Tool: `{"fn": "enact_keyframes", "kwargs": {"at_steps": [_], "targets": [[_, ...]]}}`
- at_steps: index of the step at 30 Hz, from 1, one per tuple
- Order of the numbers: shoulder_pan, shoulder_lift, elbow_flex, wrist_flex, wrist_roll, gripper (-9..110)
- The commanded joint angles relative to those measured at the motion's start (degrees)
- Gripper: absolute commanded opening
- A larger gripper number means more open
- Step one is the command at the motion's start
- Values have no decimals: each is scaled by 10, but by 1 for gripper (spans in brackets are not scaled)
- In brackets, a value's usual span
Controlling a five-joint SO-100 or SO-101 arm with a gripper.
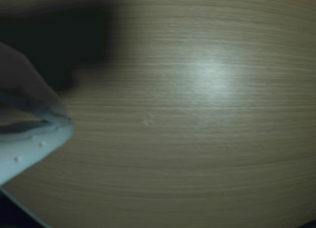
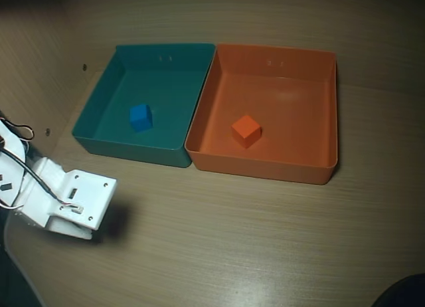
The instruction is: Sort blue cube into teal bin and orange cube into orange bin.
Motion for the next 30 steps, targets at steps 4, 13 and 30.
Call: {"fn": "enact_keyframes", "kwargs": {"at_steps": [4, 13, 30], "targets": [[-2, 213, 209, -7, -3, -6], [-66, 458, 424, -7, -3, -6], [-140, 559, 480, 126, 3, -6]]}}
